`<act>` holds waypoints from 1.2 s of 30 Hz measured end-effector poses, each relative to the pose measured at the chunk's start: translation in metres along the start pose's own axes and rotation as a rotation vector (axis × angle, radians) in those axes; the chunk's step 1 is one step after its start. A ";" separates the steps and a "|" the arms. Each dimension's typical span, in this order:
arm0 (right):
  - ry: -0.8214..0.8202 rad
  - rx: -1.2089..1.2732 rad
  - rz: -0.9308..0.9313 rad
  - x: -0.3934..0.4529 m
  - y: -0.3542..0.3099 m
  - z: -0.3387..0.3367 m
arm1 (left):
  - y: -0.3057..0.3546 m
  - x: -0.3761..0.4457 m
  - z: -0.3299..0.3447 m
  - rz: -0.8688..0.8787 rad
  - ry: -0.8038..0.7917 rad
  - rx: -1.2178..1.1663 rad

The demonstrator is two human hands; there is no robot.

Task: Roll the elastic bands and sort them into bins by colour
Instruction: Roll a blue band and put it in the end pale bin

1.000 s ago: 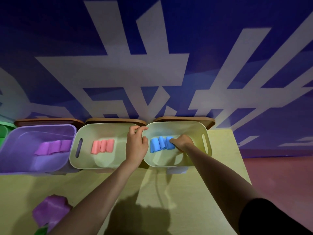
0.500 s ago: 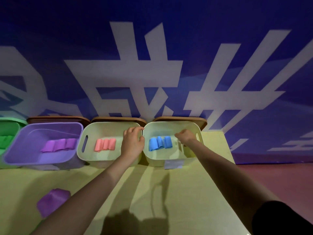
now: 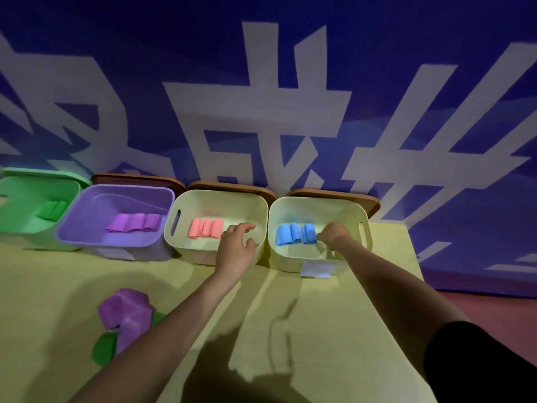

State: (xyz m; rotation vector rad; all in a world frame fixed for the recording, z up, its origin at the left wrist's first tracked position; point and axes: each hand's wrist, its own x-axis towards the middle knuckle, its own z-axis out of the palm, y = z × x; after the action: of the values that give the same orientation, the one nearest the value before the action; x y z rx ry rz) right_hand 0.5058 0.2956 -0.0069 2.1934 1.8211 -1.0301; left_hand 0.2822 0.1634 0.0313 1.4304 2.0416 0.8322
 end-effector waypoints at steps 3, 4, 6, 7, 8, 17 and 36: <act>0.011 -0.047 -0.010 0.007 -0.005 0.007 | -0.007 0.000 0.000 0.012 0.024 -0.041; 0.014 -0.042 -0.002 0.009 -0.005 0.010 | -0.009 0.002 -0.001 0.011 0.028 -0.045; 0.019 -0.014 0.019 0.014 -0.006 0.013 | -0.012 0.007 -0.002 0.013 0.028 -0.046; 0.020 0.005 0.030 0.018 -0.006 0.015 | -0.013 0.009 -0.002 0.016 0.029 -0.046; 0.020 0.023 0.043 0.023 -0.006 0.017 | -0.013 0.011 -0.002 0.021 0.035 -0.045; -0.075 0.128 0.074 0.045 -0.022 0.029 | 0.033 0.044 0.025 0.229 0.050 -0.023; -0.095 0.340 -0.012 0.065 -0.012 0.038 | 0.027 0.120 0.138 -0.374 -0.396 0.004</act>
State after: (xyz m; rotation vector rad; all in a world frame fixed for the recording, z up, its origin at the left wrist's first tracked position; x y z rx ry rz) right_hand 0.4826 0.3347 -0.0684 2.2630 1.7258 -1.5165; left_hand 0.3589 0.3107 -0.0508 1.0610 1.9113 0.3552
